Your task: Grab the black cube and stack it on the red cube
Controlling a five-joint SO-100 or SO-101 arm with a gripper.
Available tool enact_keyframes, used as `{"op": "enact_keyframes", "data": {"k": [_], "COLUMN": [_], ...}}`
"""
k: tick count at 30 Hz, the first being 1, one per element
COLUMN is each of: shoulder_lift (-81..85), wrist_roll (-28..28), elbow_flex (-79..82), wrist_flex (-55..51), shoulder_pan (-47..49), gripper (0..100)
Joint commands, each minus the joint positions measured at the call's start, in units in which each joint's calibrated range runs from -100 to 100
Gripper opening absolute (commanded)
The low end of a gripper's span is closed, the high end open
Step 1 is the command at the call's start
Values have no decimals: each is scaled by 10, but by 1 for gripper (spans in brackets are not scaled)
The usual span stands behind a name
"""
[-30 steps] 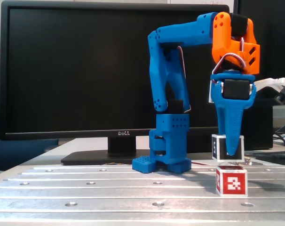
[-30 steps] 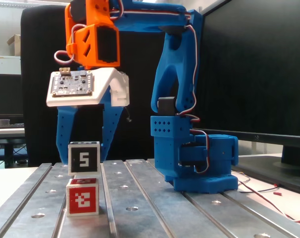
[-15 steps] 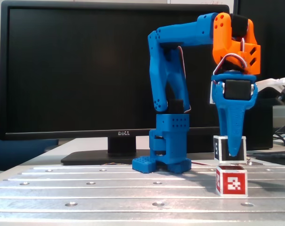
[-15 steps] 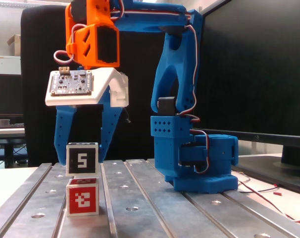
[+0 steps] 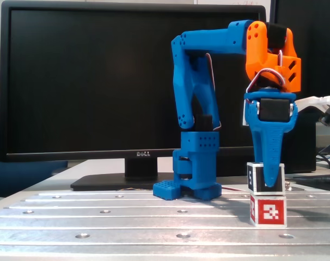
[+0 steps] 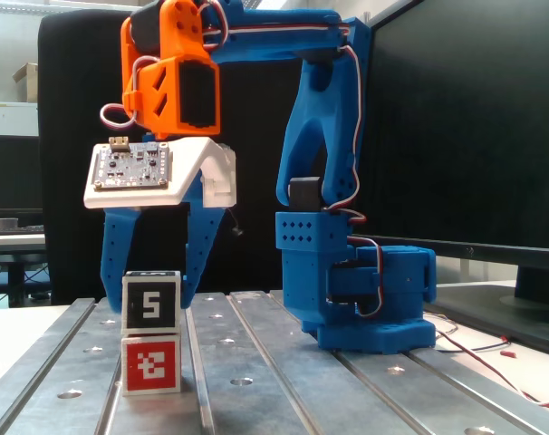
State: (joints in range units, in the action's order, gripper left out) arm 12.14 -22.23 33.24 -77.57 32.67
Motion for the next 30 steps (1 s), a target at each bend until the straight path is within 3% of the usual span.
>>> {"op": "enact_keyframes", "data": {"k": [1, 30], "shoulder_lift": [1, 2], "wrist_roll": [-2, -3], "elbow_flex": [-3, 17], "wrist_flex": [2, 25], "shoulder_pan": [1, 4], "gripper": [16, 16]}}
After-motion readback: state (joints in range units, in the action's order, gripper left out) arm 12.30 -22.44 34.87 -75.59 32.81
